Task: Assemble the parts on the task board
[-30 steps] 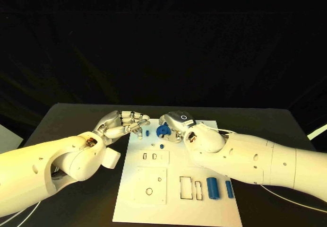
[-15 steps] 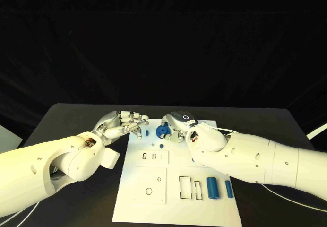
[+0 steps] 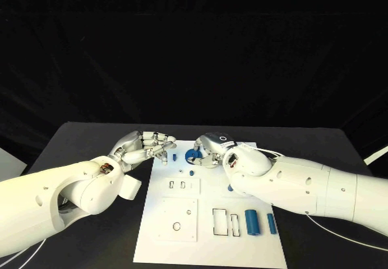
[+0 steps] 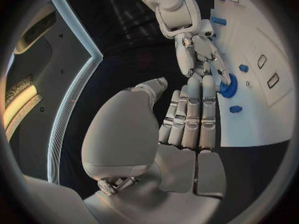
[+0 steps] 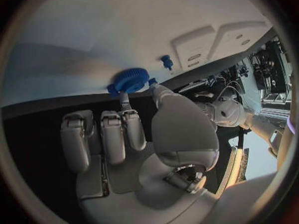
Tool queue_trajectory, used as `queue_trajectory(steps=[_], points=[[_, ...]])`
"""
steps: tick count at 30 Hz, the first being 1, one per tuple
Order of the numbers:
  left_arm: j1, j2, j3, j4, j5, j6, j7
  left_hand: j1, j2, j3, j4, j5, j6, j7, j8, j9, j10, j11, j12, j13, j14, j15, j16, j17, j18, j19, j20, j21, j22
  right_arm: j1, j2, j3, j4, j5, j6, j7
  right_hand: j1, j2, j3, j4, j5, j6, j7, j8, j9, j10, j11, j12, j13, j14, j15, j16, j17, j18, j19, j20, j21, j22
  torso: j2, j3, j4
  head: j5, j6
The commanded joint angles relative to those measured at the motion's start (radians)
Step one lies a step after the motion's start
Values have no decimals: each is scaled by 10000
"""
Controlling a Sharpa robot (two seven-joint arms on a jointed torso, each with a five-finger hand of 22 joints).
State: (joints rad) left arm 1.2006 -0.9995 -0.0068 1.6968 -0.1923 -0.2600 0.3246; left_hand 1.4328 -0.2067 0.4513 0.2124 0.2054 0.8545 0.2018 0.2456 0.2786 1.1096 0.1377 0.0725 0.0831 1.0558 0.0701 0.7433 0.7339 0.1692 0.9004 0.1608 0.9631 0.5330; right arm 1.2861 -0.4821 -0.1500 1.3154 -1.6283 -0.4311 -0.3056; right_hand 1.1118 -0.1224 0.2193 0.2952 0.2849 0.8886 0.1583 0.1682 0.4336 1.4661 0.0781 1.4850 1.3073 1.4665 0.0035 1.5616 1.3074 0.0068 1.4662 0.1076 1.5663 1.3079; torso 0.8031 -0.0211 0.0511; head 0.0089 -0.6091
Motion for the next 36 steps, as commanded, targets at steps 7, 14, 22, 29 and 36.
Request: queue_trajectory(steps=[7,14,22,29,36], points=[[9,-19,4,36,-3,103,9,8,89,88,-4,-3,-12,22,-39,13,-64,28,-35,11,-77,-19,64,-13,149,-71,33,73,16,-37,-110,-23,-37,343,704,-37,-101,-33,-77,-18,-22,86,0,-46,10,220,-8,45,1683,1018,23,57,2521,-66,1042,37,39,2623,-3,-3,2,-20,-16],[9,-30,4,20,-4,94,6,8,89,88,-4,-3,-12,22,-39,13,-64,28,-35,11,-77,-19,64,-13,149,-71,33,73,16,-36,-249,-25,93,293,510,-36,16,-55,-35,-55,39,106,-8,-58,21,254,-17,76,1721,1023,17,64,2545,-68,1046,33,45,2629,0,1,0,-11,-18],[8,-34,4,-16,-4,96,12,8,89,88,-4,-3,-12,22,-39,13,-64,28,-35,11,-77,-19,64,-13,149,-71,33,73,16,-36,-673,-25,433,236,-68,1,172,-69,40,-62,90,132,-16,-71,35,277,-26,96,1746,1022,10,62,2538,-68,1046,26,45,2629,-8,-1,6,-9,-13],[8,-46,3,-91,-4,86,49,24,92,105,-20,-3,-17,28,-44,18,-72,33,-38,10,-78,-18,68,-18,149,-79,32,92,24,78,-1744,-12,1279,1217,-1766,1400,919,-307,340,-122,196,197,-30,-147,79,248,-46,54,1715,998,-13,30,2436,-46,1001,0,-27,2571,-38,17,-56,-17,47],[8,-22,3,-166,-4,89,83,23,90,105,-21,-4,-18,27,-45,19,-72,33,-38,10,-80,-17,67,-19,149,-81,33,94,25,464,-3271,1,2142,3567,-1549,3170,1998,-616,693,-402,-160,272,-13,-227,124,164,-40,-40,1634,967,-15,-14,2312,25,847,-5,-278,2380,-86,58,-143,-44,91]])
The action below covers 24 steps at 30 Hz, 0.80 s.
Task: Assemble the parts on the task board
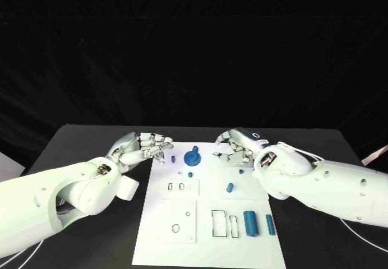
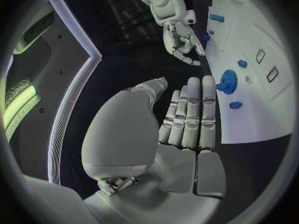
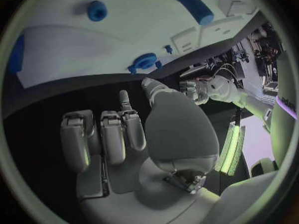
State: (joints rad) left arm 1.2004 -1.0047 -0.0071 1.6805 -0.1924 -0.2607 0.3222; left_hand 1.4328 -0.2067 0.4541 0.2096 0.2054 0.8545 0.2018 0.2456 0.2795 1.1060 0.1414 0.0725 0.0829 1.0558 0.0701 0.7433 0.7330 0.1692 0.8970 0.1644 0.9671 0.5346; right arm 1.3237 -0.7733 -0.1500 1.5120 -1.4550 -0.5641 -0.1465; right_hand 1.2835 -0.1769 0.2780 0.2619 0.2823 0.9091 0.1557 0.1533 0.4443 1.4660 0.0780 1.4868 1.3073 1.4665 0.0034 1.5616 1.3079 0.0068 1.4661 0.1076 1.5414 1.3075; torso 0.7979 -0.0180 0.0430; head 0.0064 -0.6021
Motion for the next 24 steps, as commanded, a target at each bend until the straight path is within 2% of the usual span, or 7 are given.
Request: queue_trajectory(steps=[1,6,8,10,12,21,24], points=[[10,41,6,-12,-3,99,111,23,90,78,7,-4,-17,27,-45,10,-36,-4,-38,12,-80,-16,67,-10,149,-48,-3,55,10,140,-595,0,223,2144,-18,1774,475,-140,149,-164,-317,65,19,-99,20,157,-33,-68,1627,968,-13,-13,2313,19,859,-3,-12,2400,-48,36,-78,-27,21],[9,128,5,-65,-3,133,135,28,77,78,-3,-7,-19,23,-46,13,-34,-5,-36,13,-89,-15,64,-14,148,-57,-2,59,12,254,-1449,-4,100,3030,728,2489,1041,-338,267,-455,-512,76,38,-162,28,138,-19,-95,1606,977,-8,-1,2351,17,864,2,-7,2409,-91,68,-126,-126,22],[8,166,4,-90,-8,160,143,35,70,79,-11,-7,-17,19,-45,15,-29,-7,-33,14,-93,-16,62,-16,148,-61,-2,61,13,253,-1792,-10,-74,3244,1071,2781,1286,-434,312,-597,-526,78,47,-193,28,119,-13,-118,1586,979,-4,2,2360,13,873,5,6,2421,-97,103,-153,-135,11],[8,189,3,-116,-13,174,148,35,70,79,-11,-7,-17,19,-45,15,-29,-7,-33,14,-93,-16,62,-16,148,-61,-2,61,13,218,-2013,-16,-232,3342,1324,2945,1596,-509,408,-780,-415,61,36,-244,19,125,-19,-117,1592,984,-28,9,2382,8,884,-9,23,2435,-101,124,-175,-138,-9],[7,211,1,-147,-16,184,153,35,70,79,-11,-7,-17,19,-45,15,-29,-7,-33,14,-93,-16,62,-16,148,-61,-2,61,13,166,-2177,-21,-385,3400,1520,3048,1714,-545,479,-855,-261,-16,55,-323,-7,132,-9,-116,1595,991,-33,19,2413,1,899,-20,47,2454,-104,145,-189,-250,-8],[2,256,-9,-239,-20,201,169,47,59,83,-26,-9,-13,15,-43,19,-22,-11,-29,16,-98,-18,61,-19,148,-69,-2,67,16,-81,-2295,-43,-832,3282,1945,3041,1789,-641,506,-929,-258,-255,110,-527,-96,154,33,-100,1616,1014,19,52,2509,-31,966,6,159,2537,-77,211,-175,-225,-111],[0,267,-13,-258,-20,211,169,47,59,83,-26,-9,-13,15,-43,19,-22,-11,-29,16,-98,-18,61,-19,148,-69,-2,67,16,-181,-2231,-45,-926,3167,2005,2941,1774,-647,493,-921,-285,-273,117,-547,-105,162,41,-92,1625,1019,31,58,2528,-33,972,14,167,2543,-72,196,-156,-217,-191]])
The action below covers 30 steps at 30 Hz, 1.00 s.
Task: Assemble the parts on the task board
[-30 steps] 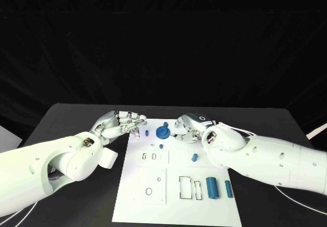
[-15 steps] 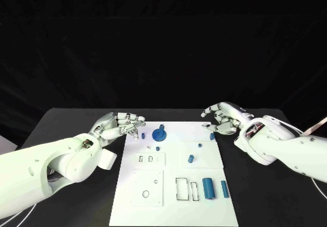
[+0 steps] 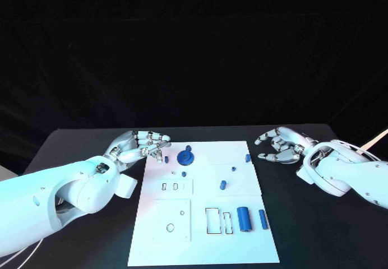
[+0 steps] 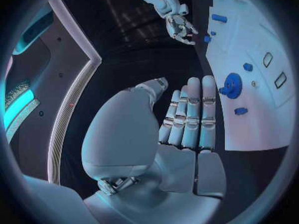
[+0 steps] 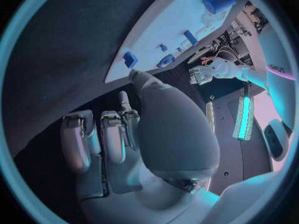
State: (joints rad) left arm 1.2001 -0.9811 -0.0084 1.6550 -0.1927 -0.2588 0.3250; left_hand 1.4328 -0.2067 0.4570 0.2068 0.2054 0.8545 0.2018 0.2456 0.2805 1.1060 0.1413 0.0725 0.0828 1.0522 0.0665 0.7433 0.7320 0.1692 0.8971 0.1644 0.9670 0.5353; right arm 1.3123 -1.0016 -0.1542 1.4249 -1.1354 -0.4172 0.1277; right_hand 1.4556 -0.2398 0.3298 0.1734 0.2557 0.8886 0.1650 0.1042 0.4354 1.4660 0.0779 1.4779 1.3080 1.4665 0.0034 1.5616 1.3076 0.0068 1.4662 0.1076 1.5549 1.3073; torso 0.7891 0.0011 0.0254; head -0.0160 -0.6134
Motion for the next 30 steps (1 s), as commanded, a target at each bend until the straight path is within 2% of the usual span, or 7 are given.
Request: queue_trajectory(steps=[1,2,7,9,14,22,30], points=[[3,33,-1,-7,-17,193,140,47,59,55,2,-8,-13,15,-43,9,-23,-10,-29,17,-61,18,61,-9,148,-70,-3,67,8,-106,71,-4,-75,-66,540,167,53,-18,-25,-36,-18,-68,24,-55,-16,163,41,-3,1619,1019,31,58,2531,-33,972,14,35,2546,22,10,31,-8,-86],[3,33,-2,-9,-18,193,140,47,59,55,2,-8,-13,15,-43,9,-23,-10,-29,17,-61,18,61,-9,148,-70,-3,67,8,-136,89,-4,-91,-88,538,143,52,-17,-25,-35,-18,-71,26,-58,-17,169,42,2,1625,1020,33,60,2537,-37,981,15,49,2556,17,0,30,-14,-94],[2,13,-7,-21,-22,189,135,47,59,55,2,-8,-13,15,-43,9,-23,-10,-29,17,-61,18,61,-9,148,-70,-3,67,8,-276,230,-6,-172,-179,469,22,38,-6,-27,-23,-3,-76,33,-68,-22,177,48,11,1634,1021,41,61,2541,-40,987,21,60,2564,37,39,26,5,-123],[2,6,-8,-26,-22,191,134,47,59,55,2,-8,-13,15,-43,9,-23,-10,-29,17,-61,18,61,-9,148,-70,-3,67,8,-308,286,-7,-193,-198,420,-17,19,-4,-36,-9,-1,-75,39,-73,-25,187,54,21,1645,1021,47,62,2543,-42,991,27,66,2568,32,41,21,6,-135],[1,-7,-11,-27,-27,193,121,47,59,55,2,-8,-13,15,-43,9,-23,-10,-29,17,-61,18,61,-9,148,-70,-3,67,8,-346,379,-9,-210,-220,283,-118,-48,37,-52,48,14,-33,56,-73,-29,223,70,59,1685,1023,68,65,2551,-55,1018,47,112,2601,21,9,46,15,-160],[1,-35,-12,-15,-31,201,106,47,59,55,2,-8,-13,15,-43,9,-23,-10,-29,17,-61,18,61,-9,148,-70,-3,67,8,-377,508,-18,-253,-226,273,-266,-136,71,-70,121,20,44,64,-56,-29,252,82,88,1715,1027,81,69,2564,-59,1029,65,129,2613,19,22,24,-8,-192],[1,-52,-13,-13,-36,206,96,47,54,61,-7,-13,-7,12,-41,18,-16,-12,-26,19,-62,16,65,-14,149,-83,-3,81,15,-422,680,-23,-343,-227,255,-452,-229,155,-57,219,31,163,53,-25,-27,282,75,117,1745,1028,81,72,2570,-65,1041,76,150,2629,17,17,49,-15,-203]])
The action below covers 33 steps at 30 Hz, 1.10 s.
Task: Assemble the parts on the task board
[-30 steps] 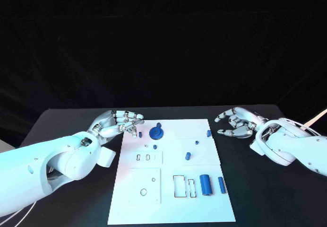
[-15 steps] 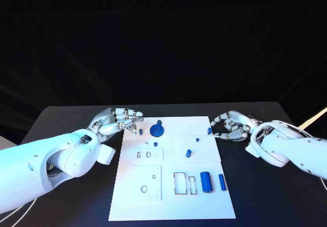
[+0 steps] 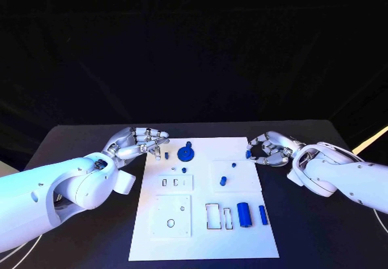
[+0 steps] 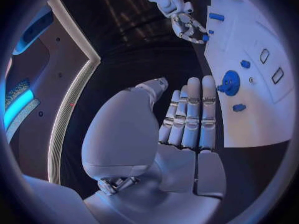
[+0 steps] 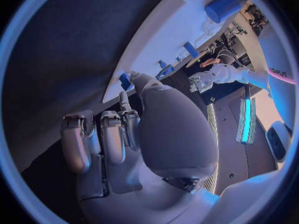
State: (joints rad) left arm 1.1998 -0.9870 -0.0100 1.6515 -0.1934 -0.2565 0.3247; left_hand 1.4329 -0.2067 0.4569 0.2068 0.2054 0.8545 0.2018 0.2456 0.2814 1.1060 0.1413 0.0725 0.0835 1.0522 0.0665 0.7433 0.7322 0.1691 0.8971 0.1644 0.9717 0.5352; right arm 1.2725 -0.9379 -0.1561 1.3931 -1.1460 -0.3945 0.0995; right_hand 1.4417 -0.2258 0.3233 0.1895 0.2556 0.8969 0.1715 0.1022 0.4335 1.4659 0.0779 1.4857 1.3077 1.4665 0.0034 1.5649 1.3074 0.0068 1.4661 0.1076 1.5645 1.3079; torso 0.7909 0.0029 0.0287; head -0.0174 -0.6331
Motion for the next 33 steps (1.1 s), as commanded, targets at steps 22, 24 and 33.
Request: queue_trajectory(steps=[22,24,33], points=[[4,-17,2,16,-35,206,70,47,54,61,-7,-13,-7,12,-41,9,-16,-12,-26,12,-62,16,65,-15,149,-83,-3,35,17,-108,310,-5,-168,-337,105,-495,-95,275,380,143,62,701,-156,211,2,410,-47,157,1876,1030,-35,42,2581,-68,1047,-7,63,2629,-13,5,5,46,23],[4,-17,2,16,-36,208,67,47,54,61,-7,-13,-7,12,-41,9,-16,-12,-26,12,-62,16,65,-15,149,-83,-3,35,17,-111,318,-5,-173,-339,59,-491,-94,289,408,140,61,749,-169,232,5,422,-58,168,1888,1031,-46,43,2584,-68,1047,-18,63,2629,-8,3,8,41,34],[4,-22,1,15,-36,209,58,47,54,61,-7,-13,-7,12,-41,9,-16,-12,-26,12,-62,16,65,-15,149,-83,-3,35,17,-116,331,-4,-168,-307,-456,-462,-109,397,619,90,103,1160,-345,475,64,547,-207,288,2020,1040,-195,55,2622,-68,1047,-147,63,2629,-3,5,-1,56,46]])
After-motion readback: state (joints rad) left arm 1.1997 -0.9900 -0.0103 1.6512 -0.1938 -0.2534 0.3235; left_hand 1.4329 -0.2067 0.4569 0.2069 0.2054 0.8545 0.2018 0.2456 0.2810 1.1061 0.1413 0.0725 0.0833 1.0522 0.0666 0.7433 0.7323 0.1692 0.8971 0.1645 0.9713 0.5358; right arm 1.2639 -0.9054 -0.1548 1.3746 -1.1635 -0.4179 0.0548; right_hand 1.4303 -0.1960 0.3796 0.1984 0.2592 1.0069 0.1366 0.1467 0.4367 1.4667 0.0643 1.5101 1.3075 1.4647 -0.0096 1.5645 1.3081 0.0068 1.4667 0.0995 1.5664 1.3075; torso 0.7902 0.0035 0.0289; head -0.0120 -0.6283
